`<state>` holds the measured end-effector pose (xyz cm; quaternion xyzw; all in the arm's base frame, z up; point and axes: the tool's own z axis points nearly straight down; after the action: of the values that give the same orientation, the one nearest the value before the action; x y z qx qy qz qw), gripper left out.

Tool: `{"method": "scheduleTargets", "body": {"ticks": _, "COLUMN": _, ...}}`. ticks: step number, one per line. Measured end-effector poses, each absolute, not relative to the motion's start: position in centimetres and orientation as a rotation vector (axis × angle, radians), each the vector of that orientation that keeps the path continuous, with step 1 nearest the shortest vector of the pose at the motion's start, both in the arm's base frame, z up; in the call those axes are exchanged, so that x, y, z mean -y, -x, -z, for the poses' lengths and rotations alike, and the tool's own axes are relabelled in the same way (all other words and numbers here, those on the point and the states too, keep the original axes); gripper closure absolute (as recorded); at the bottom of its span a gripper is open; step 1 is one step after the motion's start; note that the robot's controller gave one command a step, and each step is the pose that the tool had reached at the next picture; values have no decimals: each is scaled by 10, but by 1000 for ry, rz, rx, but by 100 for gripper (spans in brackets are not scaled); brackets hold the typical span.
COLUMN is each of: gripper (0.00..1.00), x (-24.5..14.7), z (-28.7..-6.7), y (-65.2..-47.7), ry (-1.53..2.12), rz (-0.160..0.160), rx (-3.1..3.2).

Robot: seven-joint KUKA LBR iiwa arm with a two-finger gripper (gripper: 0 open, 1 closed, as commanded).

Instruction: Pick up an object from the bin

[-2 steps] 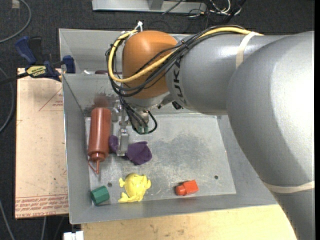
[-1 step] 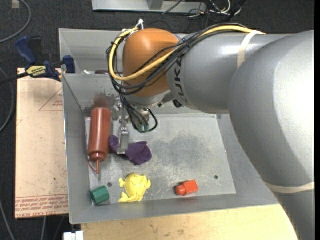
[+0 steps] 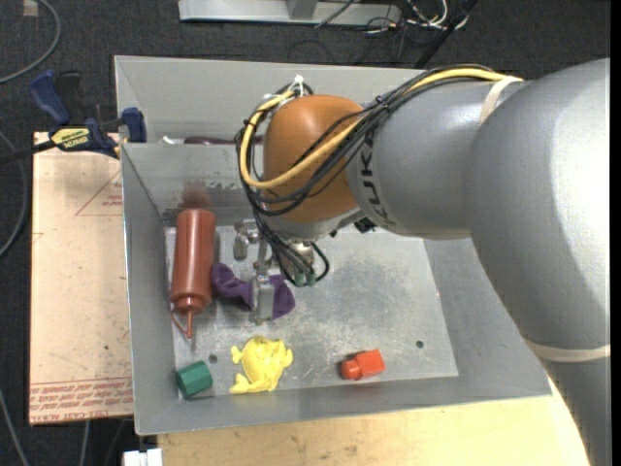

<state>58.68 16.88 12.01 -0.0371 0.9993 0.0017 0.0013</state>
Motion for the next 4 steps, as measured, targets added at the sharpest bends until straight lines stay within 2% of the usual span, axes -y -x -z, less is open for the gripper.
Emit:
{"method": "scheduleTargets", "body": {"ticks": 1, "gripper": 100, "x": -116, "z": -111, "y": -576, "ry": 296, "rz": -4, "rx": -3127}}
{"method": "scheduleTargets", "body": {"ticks": 2, "gripper": 0, "x": -116, "z": -111, "y": -576, "ry": 296, "rz": -5, "rx": -3127}}
{"method": "scheduleTargets", "body": {"ticks": 3, "gripper": 0, "x": -116, "z": -111, "y": -576, "ry": 296, "rz": -5, "rx": -3127}}
{"method": "scheduleTargets", "body": {"ticks": 4, "gripper": 100, "x": -134, "z": -70, "y": -581, "ry": 230, "rz": -8, "rx": -3132}}
